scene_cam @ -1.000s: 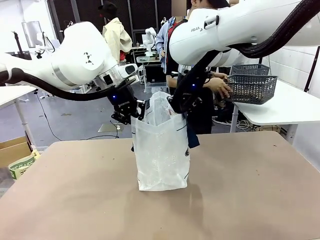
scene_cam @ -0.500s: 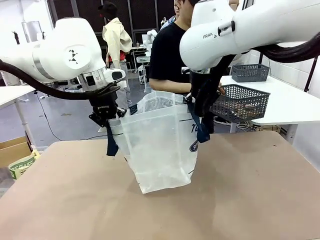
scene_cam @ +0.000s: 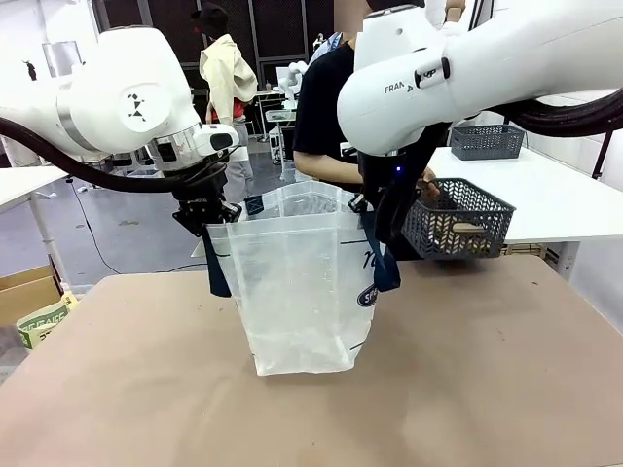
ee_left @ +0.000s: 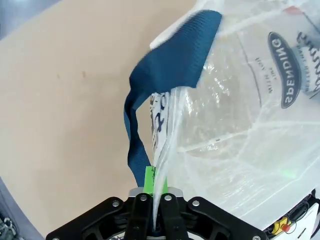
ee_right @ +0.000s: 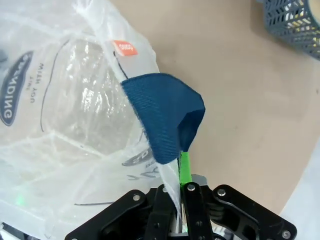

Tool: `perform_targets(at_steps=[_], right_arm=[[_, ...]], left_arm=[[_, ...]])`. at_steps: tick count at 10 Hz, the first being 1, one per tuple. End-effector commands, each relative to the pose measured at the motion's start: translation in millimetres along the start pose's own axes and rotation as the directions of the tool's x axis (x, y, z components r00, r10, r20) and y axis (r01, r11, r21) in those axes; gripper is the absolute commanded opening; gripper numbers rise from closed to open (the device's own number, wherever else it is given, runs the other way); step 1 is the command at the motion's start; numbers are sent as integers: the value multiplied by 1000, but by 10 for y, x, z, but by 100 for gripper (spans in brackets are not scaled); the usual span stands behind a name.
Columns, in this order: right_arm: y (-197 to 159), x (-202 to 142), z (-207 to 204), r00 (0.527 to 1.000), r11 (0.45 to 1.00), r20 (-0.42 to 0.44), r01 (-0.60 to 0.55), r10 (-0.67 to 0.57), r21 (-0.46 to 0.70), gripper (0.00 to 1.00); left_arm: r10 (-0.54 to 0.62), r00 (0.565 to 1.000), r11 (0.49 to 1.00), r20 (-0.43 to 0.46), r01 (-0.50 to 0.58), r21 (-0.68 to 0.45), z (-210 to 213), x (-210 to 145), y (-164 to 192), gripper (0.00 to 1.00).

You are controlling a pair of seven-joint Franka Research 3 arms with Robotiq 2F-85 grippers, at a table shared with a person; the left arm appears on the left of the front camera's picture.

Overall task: Transfer purchased items from the store into the shopping bag.
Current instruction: Open the Reusable shopping bag in the center of the table.

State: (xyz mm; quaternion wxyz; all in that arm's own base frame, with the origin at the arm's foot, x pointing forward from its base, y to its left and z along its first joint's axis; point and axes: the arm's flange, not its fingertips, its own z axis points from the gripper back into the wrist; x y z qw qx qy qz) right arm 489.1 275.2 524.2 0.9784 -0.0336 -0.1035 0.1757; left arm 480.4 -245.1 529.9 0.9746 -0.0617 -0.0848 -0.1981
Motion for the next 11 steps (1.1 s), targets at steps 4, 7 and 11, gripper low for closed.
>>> perform_targets(at_steps=[4, 7, 11], right_arm=[[-27, -38, -168, 995, 998, 85, -46, 43, 36, 0], [-20, -41, -184, 993, 995, 96, -71, 64, 74, 0], [33, 38, -107, 995, 998, 86, -51, 48, 33, 0]], left_arm=[[-105, 991, 990, 88, 112, -83, -98, -139, 119, 0], [-158, 982, 982, 106, 167, -88, -101, -140, 104, 0], [-118, 990, 989, 82, 124, -76, -89, -68, 58, 0]])
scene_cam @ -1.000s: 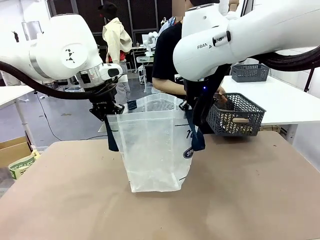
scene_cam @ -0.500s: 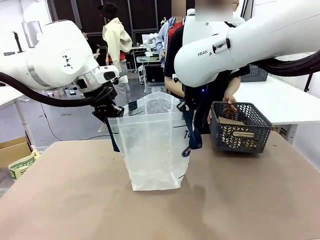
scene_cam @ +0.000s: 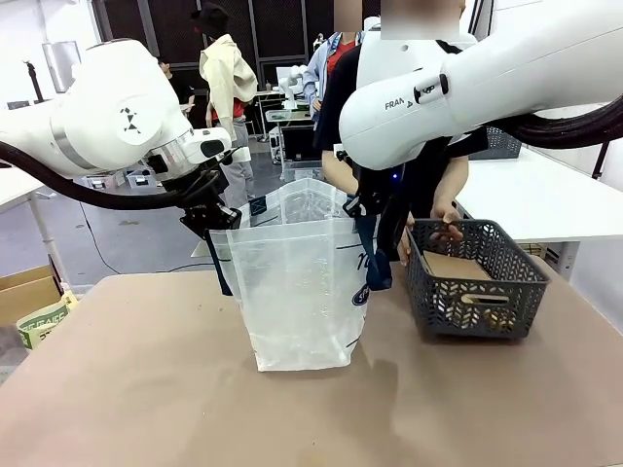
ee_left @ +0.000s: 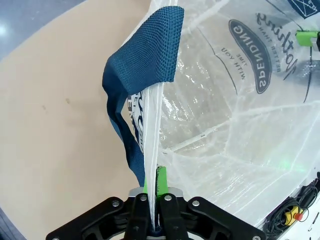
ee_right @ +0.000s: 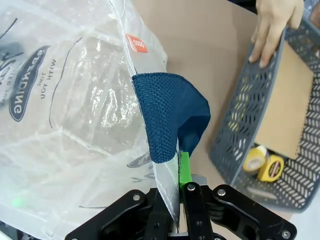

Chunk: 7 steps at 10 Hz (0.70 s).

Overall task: Transfer purchased items from the store into the shopping bag.
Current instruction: Open the Reusable shopping bag in the center of the table, then move the Reusable shopping bag to the right side of the table.

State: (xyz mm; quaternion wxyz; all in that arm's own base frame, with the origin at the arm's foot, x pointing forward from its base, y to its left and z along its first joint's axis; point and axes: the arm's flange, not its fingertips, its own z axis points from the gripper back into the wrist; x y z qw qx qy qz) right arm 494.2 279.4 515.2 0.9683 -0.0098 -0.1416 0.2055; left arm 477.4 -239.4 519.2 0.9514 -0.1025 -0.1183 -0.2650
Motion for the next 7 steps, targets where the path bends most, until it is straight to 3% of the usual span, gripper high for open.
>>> perform_targets(at_steps=[1, 7], right_arm=[[2, -6, -9, 1000, 1000, -2, 5, -5, -4, 0], [2, -6, -9, 1000, 1000, -2, 5, -5, -4, 0]], left_arm=[[16, 1000, 1000, 1, -16, 1, 3, 0, 8, 0], [16, 1000, 1000, 1, -16, 1, 3, 0, 8, 0]])
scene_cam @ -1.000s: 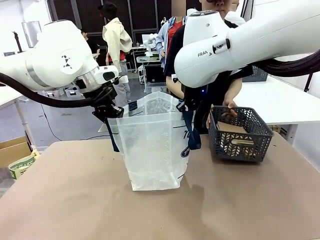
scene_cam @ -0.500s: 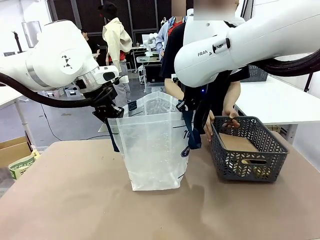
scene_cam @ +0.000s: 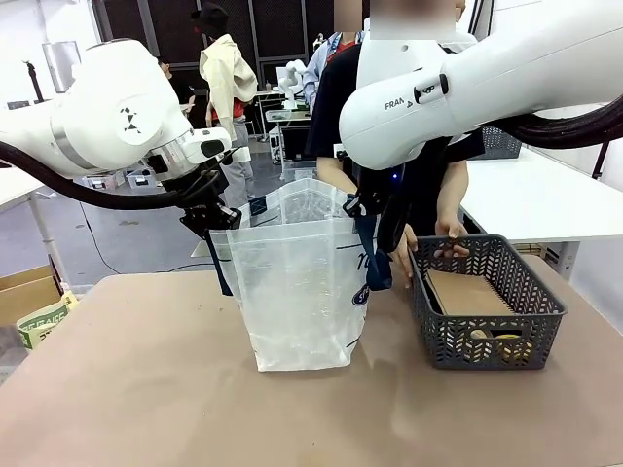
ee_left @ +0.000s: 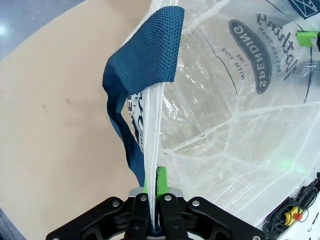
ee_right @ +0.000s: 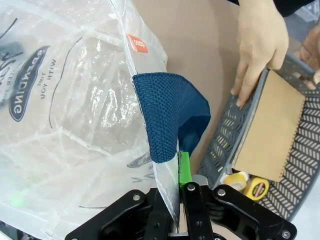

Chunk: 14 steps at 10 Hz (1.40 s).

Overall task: Transfer purchased items from the store into the shopping bag.
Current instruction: Move the Reusable shopping bag to the right side of the table.

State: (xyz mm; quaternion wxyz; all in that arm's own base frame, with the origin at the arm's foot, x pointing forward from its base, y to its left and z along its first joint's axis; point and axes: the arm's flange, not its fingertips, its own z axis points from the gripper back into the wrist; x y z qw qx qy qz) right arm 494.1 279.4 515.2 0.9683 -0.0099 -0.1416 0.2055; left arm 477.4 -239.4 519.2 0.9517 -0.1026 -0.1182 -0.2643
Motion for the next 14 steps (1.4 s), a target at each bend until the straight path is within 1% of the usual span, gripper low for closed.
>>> perform_targets(at_steps=[1, 14], right_arm=[[1, -6, -9, 1000, 1000, -2, 4, -4, -4, 0], [1, -6, -9, 1000, 1000, -2, 4, -4, -4, 0]], left_arm=[[14, 1000, 1000, 1, -14, 1, 3, 0, 8, 0], [14, 1000, 1000, 1, -14, 1, 3, 0, 8, 0]])
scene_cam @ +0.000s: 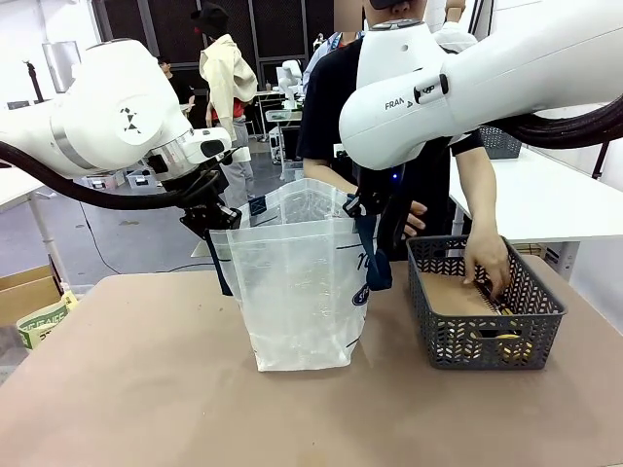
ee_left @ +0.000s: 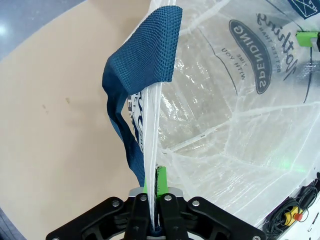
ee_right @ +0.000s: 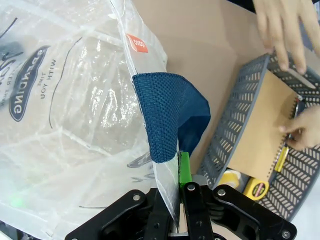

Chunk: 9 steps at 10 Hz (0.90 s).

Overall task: Transfer purchased items from the store into the shopping bag.
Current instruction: Move the Reusable shopping bag to the right side of the table.

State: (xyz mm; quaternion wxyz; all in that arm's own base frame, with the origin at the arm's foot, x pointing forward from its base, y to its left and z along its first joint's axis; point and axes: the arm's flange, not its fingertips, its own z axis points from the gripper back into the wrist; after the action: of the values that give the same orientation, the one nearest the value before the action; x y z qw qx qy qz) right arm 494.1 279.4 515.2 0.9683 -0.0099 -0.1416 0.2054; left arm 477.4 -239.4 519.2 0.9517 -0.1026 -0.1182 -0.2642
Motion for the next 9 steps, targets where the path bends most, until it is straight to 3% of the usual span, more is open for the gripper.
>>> perform_targets(at_steps=[1, 9], right_arm=[[1, -6, -9, 1000, 1000, -2, 4, -4, -4, 0], [1, -6, -9, 1000, 1000, -2, 4, -4, -4, 0]], left_arm=[[14, 1000, 1000, 1, -14, 1, 4, 0, 8, 0], [14, 1000, 1000, 1, -14, 1, 4, 0, 8, 0]])
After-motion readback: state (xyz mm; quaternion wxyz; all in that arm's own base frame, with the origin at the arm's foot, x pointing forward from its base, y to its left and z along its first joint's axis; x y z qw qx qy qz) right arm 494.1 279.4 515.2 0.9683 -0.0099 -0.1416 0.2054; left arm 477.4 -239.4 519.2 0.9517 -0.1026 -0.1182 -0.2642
